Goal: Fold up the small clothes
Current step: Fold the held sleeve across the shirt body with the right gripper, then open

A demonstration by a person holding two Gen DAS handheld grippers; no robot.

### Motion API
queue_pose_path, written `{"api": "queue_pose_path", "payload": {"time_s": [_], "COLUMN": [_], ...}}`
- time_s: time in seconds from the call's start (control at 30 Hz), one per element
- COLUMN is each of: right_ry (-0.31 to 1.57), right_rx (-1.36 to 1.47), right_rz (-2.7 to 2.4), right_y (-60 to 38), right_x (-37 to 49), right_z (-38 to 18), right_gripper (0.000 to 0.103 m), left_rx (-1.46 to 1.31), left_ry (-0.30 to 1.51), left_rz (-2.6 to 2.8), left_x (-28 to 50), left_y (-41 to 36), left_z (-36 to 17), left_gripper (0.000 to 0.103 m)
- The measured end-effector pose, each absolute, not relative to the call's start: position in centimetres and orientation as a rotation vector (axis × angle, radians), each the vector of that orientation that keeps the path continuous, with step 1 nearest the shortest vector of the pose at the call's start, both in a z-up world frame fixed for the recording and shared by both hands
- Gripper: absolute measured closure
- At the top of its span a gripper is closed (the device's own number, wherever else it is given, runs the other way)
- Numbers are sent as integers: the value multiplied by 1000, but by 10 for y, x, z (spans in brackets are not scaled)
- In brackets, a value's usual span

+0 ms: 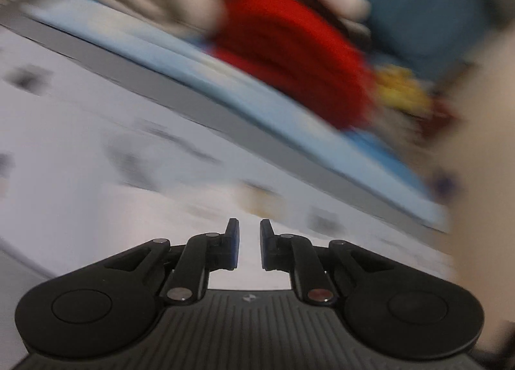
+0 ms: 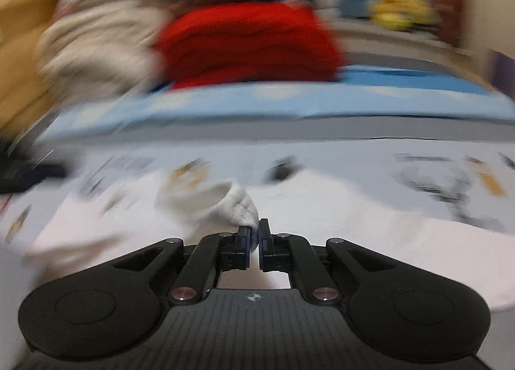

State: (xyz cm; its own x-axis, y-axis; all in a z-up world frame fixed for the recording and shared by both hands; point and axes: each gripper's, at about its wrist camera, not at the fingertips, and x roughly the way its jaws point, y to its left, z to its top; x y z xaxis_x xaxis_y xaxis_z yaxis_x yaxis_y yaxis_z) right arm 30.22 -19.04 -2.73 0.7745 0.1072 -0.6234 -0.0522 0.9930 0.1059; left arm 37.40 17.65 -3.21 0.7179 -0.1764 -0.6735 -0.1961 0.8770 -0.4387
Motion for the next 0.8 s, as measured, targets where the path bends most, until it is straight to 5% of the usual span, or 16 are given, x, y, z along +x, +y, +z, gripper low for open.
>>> {"api": "queue_pose_path", "payload": {"time_s": [0.13, 0.27, 0.47, 0.63, 0.8], "right_ry": [669, 780, 653, 999, 977], "right_rx": [171, 332, 585, 735, 701], "right_rz": [-137, -202, -195, -460, -385], "right_y": [-248, -290, -318, -351, -351], "right_x": [310, 317, 295, 302, 314], "right_z": [-33, -54, -39, -103, -101], "right_gripper": [100, 100, 100, 95, 87], "left_rx": [-494, -485, -451, -424, -432], "left_ry": [886, 962, 964, 971, 972], "left_rz": [196, 170, 79, 71, 67], "left_x": [370, 368, 382, 397, 407], "left_y": [203, 201, 177, 169, 163], "left_z": [-54, -71, -75, -76, -82], "left_gripper": [89, 58, 58, 58, 52]}}
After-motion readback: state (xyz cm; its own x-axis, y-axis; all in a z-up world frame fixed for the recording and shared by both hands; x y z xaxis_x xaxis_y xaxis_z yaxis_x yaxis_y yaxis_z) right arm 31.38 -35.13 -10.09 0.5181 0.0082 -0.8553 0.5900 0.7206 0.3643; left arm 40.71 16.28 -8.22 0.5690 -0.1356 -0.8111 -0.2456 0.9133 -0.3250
